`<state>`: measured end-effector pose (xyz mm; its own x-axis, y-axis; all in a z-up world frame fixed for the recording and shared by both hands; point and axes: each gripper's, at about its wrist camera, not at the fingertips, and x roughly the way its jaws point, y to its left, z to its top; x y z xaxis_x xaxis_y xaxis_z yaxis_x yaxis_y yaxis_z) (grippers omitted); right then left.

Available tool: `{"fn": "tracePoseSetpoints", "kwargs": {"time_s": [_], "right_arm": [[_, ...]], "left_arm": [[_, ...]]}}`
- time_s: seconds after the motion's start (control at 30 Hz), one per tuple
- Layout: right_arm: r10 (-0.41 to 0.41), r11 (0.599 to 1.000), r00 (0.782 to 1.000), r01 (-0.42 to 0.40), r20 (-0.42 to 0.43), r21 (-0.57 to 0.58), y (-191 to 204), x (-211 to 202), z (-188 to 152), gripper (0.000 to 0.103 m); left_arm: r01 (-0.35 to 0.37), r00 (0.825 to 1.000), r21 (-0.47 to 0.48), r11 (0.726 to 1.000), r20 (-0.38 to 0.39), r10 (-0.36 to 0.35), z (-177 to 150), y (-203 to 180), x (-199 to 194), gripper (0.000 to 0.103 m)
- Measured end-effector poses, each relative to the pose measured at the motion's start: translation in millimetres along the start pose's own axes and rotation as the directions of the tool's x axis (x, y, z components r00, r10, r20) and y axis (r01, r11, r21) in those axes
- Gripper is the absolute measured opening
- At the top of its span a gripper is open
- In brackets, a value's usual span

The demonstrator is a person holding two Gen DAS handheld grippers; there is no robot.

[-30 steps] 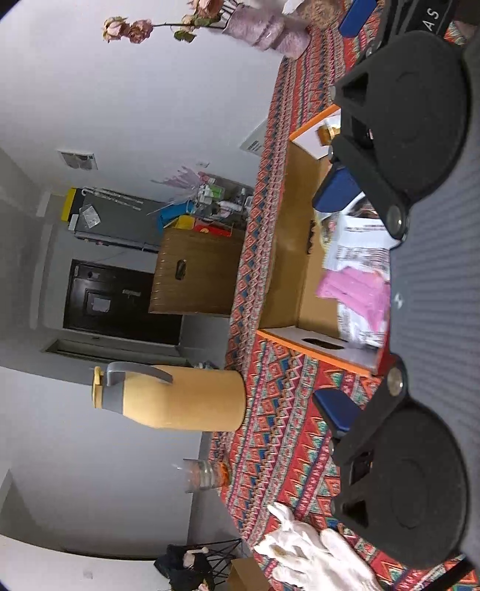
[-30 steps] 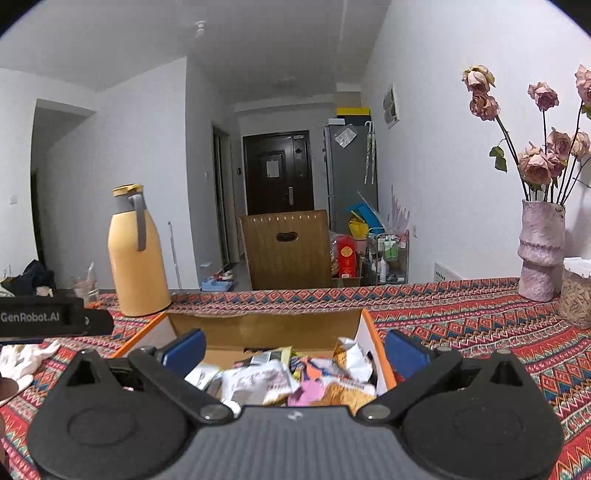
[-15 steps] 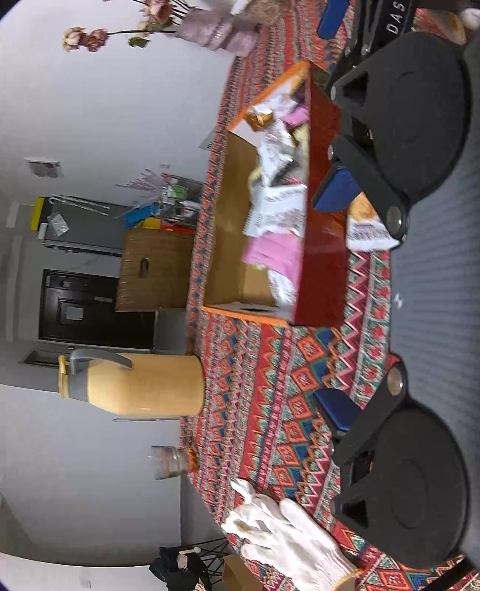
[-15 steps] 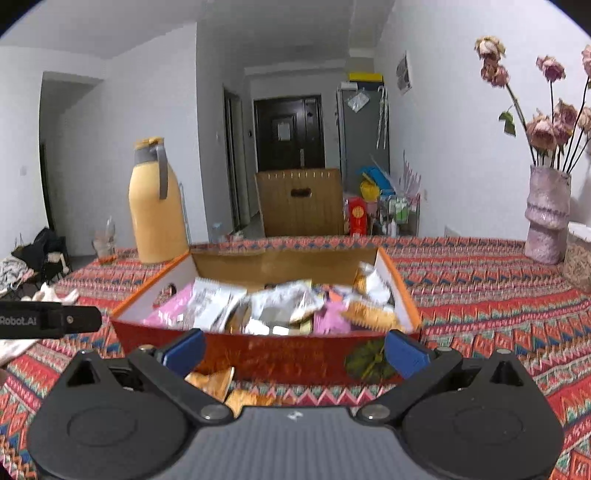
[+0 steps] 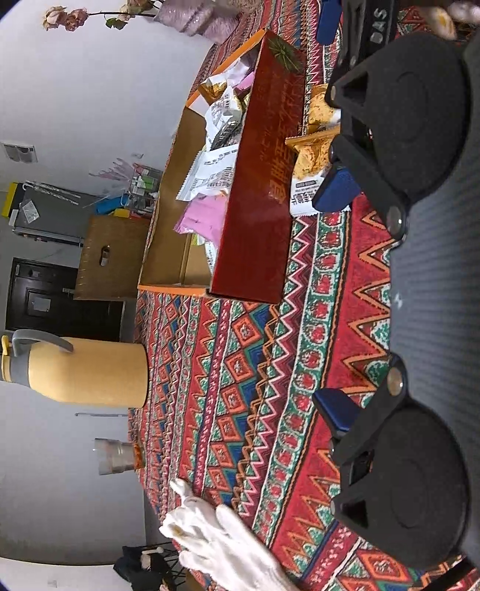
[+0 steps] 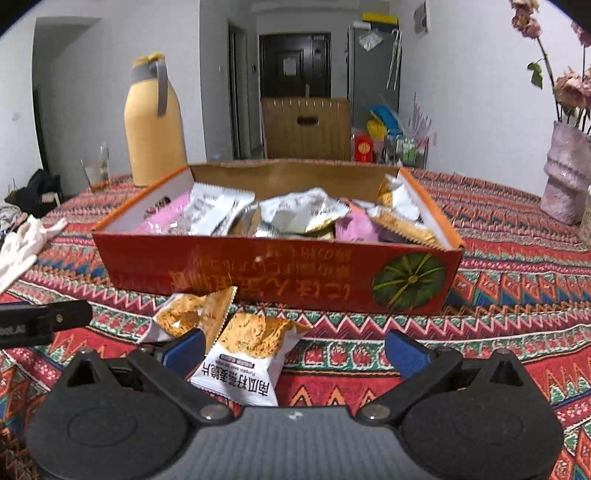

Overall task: Organize snacks
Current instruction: 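Move both tools back toward the cracker packets beside the box, then grasp an orange-and-white cracker packet with the right tool, then grasp another cracker packet with the left tool and lift it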

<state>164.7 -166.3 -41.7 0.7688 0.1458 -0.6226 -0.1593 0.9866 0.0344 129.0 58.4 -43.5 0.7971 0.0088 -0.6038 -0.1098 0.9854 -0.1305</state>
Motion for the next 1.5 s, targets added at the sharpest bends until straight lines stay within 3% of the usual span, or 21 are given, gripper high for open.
{"fn": "tracePoseSetpoints", "kwargs": {"time_s": [0.33, 0.83, 0.9, 1.0, 1.07, 1.13, 1.5], "right_arm": [[-0.063, 0.998, 0.994, 0.065, -0.09, 0.017, 4, 35, -1, 0.103], [-0.016, 1.0, 0.996, 0.017, -0.084, 0.019, -2, 25, -11, 0.102], [-0.016, 1.0, 0.997, 0.017, -0.071, 0.019, -3, 22, -12, 0.096], [-0.013, 1.0, 0.999, 0.014, -0.05, 0.021, -9, 18, -13, 0.078], [-0.005, 1.0, 0.999, 0.006, -0.041, 0.023, -13, 14, -13, 0.058], [0.005, 1.0, 0.999, -0.004, -0.037, 0.021, -19, 11, -13, 0.045], [0.017, 0.999, 0.998, -0.02, 0.056, 0.051, -44, -7, -11, 0.042]], "left_arm": [[0.015, 1.0, -0.042, 0.999, -0.01, -0.015, -1, 6, 1, 0.103], [0.012, 1.0, -0.053, 0.999, -0.015, -0.013, -1, 8, 2, 0.103], [0.009, 1.0, -0.054, 0.998, -0.016, -0.01, -1, 8, 2, 0.103], [0.008, 1.0, -0.058, 0.998, -0.019, -0.009, -1, 8, 3, 0.103], [0.006, 1.0, -0.059, 0.998, -0.021, -0.007, -1, 8, 3, 0.103], [0.003, 1.0, -0.059, 0.998, -0.023, -0.005, -1, 8, 3, 0.103], [-0.02, 0.999, -0.06, 0.998, -0.035, 0.018, -1, 8, 7, 0.103]]}}
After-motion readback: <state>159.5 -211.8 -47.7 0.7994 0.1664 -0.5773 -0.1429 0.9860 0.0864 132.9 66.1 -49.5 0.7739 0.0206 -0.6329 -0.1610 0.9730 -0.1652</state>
